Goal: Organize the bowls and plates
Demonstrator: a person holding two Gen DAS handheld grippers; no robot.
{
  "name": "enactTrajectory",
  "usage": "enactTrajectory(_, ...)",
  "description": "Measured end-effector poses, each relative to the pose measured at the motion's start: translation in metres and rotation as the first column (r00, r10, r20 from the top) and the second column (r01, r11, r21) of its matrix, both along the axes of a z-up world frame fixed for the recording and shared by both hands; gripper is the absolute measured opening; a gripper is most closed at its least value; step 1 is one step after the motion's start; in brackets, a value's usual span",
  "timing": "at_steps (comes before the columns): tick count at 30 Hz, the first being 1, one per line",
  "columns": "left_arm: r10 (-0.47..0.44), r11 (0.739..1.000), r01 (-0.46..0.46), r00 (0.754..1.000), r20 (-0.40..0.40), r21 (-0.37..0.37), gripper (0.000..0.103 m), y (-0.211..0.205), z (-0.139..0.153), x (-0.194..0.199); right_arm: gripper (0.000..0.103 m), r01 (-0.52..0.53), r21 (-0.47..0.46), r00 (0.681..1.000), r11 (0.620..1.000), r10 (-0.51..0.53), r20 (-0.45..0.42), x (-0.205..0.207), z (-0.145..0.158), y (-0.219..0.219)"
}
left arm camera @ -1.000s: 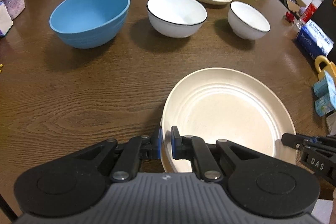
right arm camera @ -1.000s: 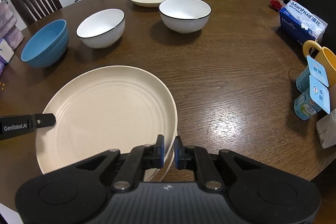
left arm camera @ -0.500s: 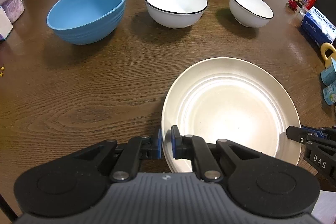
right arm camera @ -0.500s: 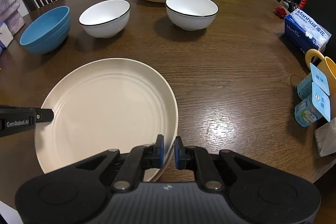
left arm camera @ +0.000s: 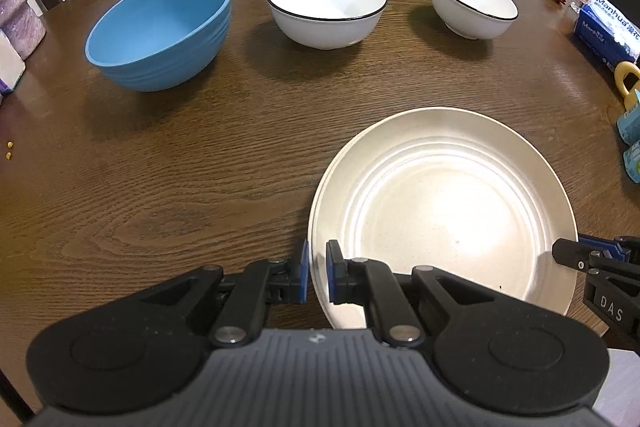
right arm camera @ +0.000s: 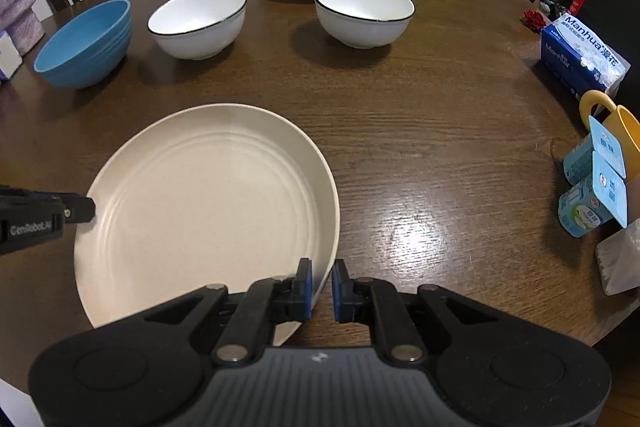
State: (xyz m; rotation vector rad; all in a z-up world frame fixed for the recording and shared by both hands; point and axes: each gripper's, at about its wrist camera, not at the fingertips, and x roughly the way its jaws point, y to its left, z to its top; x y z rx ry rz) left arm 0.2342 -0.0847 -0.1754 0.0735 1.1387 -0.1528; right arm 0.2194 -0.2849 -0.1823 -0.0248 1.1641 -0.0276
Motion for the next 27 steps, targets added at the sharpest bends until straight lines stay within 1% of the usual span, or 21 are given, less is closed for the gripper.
enactTrajectory(2,0.001,1.000,-0.001,1.000,-0.001,-0.007,0.010,0.001,0.000,0.000,0.010,0.002,0.003,1.000,1.000,-0.002,0.000,-0.001,0.000,0.000)
enactTrajectory(3,0.000,1.000,0.000,1.000,0.001,-0.011,0.010,0.001,0.002,-0.001,0.013,0.003,0.005,1.000,1.000,-0.003,0.000,-0.001,0.000,-0.001)
enactTrajectory(7,0.006,1.000,-0.006,1.000,0.008,-0.016,0.011,0.003,0.005,-0.003,0.017,0.007,0.020,1.000,1.000,-0.007,0.007,-0.002,0.002,-0.003)
enactTrajectory(8,0.010,1.000,-0.010,1.000,0.011,-0.017,0.012,0.004,0.006,-0.003,0.021,0.008,0.025,1.000,1.000,-0.008,0.007,-0.002,0.003,-0.003)
enactTrajectory(9,0.014,1.000,-0.014,1.000,0.015,-0.020,0.016,0.005,0.008,-0.004,0.028,0.009,0.030,1.000,1.000,-0.010,0.008,-0.002,0.004,-0.004)
enactTrajectory(10,0.019,1.000,-0.018,1.000,0.019,-0.025,0.020,0.007,0.010,-0.004,0.032,0.012,0.035,1.000,0.999,-0.013,0.011,-0.003,0.005,-0.005)
enactTrajectory(11,0.023,0.999,-0.023,0.999,0.027,-0.031,0.029,0.009,0.012,-0.006,0.039,0.016,0.042,1.000,0.999,-0.016,0.016,-0.004,0.006,-0.006)
enactTrajectory(12,0.027,0.999,-0.026,0.999,0.036,-0.033,0.038,0.010,0.014,-0.007,0.043,0.018,0.049,1.000,0.999,-0.019,0.022,-0.005,0.008,-0.007)
enactTrajectory(13,0.031,0.999,-0.029,0.998,0.045,-0.037,0.042,0.011,0.017,-0.008,0.052,0.021,0.058,0.999,0.998,-0.023,0.031,-0.006,0.010,-0.009)
enactTrajectory(15,0.037,0.998,-0.034,0.997,0.065,-0.053,0.056,0.015,0.023,-0.012,0.068,0.032,0.070,0.998,0.997,-0.035,0.046,-0.008,0.015,-0.013)
enactTrajectory(16,0.040,0.997,-0.035,0.996,0.075,-0.063,0.061,0.017,0.026,-0.014,0.071,0.038,0.076,0.998,0.996,-0.042,0.054,-0.010,0.017,-0.015)
enactTrajectory(17,0.044,0.997,-0.037,0.995,0.086,-0.073,0.076,0.019,0.029,-0.016,0.078,0.042,0.085,0.997,0.995,-0.048,0.062,-0.012,0.020,-0.018)
enactTrajectory(18,0.048,0.996,-0.039,0.994,0.099,-0.084,0.088,0.021,0.032,-0.018,0.081,0.045,0.095,0.996,0.994,-0.052,0.070,-0.013,0.022,-0.020)
enactTrajectory(19,0.051,0.994,-0.039,0.992,0.119,-0.101,0.091,0.023,0.036,-0.022,0.084,0.048,0.105,0.995,0.993,-0.056,0.079,-0.015,0.024,-0.022)
enactTrajectory(20,0.054,0.993,-0.039,0.990,0.130,-0.114,0.098,0.024,0.039,-0.023,0.085,0.051,0.113,0.994,0.992,-0.061,0.087,-0.018,0.026,-0.024)
enactTrajectory(21,0.058,0.991,-0.040,0.989,0.140,-0.127,0.103,0.024,0.042,-0.025,0.086,0.055,0.122,0.993,0.991,-0.066,0.094,-0.020,0.028,-0.025)
enactTrajectory(22,0.062,0.990,-0.041,0.987,0.151,-0.137,0.103,0.025,0.046,-0.028,0.089,0.058,0.133,0.992,0.989,-0.071,0.100,-0.022,0.030,-0.027)
enactTrajectory(23,0.063,0.989,-0.041,0.985,0.158,-0.141,0.103,0.025,0.049,-0.029,0.096,0.063,0.141,0.992,0.988,-0.077,0.103,-0.024,0.031,-0.030)
enactTrajectory(24,0.063,0.989,-0.039,0.984,0.167,-0.142,0.103,0.024,0.053,-0.031,0.099,0.068,0.149,0.991,0.986,-0.084,0.106,-0.025,0.032,-0.032)
enactTrajectory(27,0.068,0.990,-0.042,0.979,0.193,-0.136,0.103,0.021,0.064,-0.035,0.103,0.073,0.166,0.989,0.983,-0.093,0.114,-0.029,0.038,-0.036)
